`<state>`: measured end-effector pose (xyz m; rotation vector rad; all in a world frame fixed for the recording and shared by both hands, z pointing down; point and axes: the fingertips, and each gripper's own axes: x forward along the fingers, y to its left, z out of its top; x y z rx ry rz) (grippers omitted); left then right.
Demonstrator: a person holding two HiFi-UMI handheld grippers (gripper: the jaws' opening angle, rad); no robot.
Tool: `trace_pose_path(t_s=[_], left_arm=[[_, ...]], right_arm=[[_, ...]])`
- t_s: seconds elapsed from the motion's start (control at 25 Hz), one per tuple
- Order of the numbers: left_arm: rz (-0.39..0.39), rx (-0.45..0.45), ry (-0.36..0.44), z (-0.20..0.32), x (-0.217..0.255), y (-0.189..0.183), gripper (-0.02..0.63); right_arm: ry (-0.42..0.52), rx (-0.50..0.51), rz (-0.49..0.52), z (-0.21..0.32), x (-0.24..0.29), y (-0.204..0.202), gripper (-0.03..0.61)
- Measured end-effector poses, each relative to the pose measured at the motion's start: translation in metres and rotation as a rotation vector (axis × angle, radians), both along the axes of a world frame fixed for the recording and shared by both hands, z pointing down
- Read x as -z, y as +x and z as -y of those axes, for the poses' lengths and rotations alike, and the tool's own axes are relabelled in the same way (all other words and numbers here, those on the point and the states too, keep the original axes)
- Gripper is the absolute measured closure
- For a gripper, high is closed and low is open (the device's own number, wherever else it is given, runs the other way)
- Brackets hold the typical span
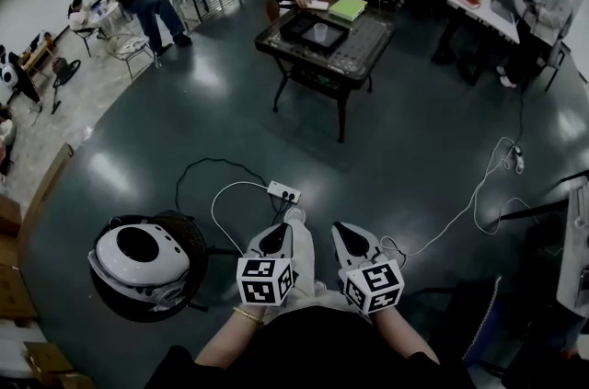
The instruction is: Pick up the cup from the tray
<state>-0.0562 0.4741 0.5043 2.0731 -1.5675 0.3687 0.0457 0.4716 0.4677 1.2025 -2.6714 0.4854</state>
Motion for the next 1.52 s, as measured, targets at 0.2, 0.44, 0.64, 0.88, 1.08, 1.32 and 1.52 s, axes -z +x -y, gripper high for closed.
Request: trace_pose_path(t_s=[0.2,0.44,0.64,0.88,1.08,1.32,1.52], left_arm=[[0.006,-0.053,-0.012,0.022,-0.010,0.011,0.594],[0.029,-0.111,-0.025,0.090,-0.015,0.024,0.594],[0.038,-0.134,-0.019,0.151,-0.009,0.016,0.594],[0.068,-0.144,-0.029,0.220,-0.008,-0.007,0.594],[0.047,-0.167,-0.036,0.276,0.001,-0.020,0.594],[0.056,-0.209,-0.042,0.335,0.001,-0.038,0.594],[0.055,-0.229,-0.054,0.375,-0.004,-0.047,0.594]], right_arm=[[-0.024,-0.025,-0.013,0.014,-0.012,0.002,0.566],[-0.032,-0.054,-0.022,0.075,-0.017,0.005,0.566],[-0.023,-0.058,-0.033,0.135,-0.010,-0.007,0.566],[-0.023,-0.065,-0.053,0.202,-0.007,-0.027,0.566],[-0.024,-0.065,-0.060,0.262,-0.001,-0.046,0.567],[-0.020,-0.086,-0.062,0.329,0.002,-0.068,0.566],[-0.024,-0.100,-0.061,0.372,-0.001,-0.079,0.566]])
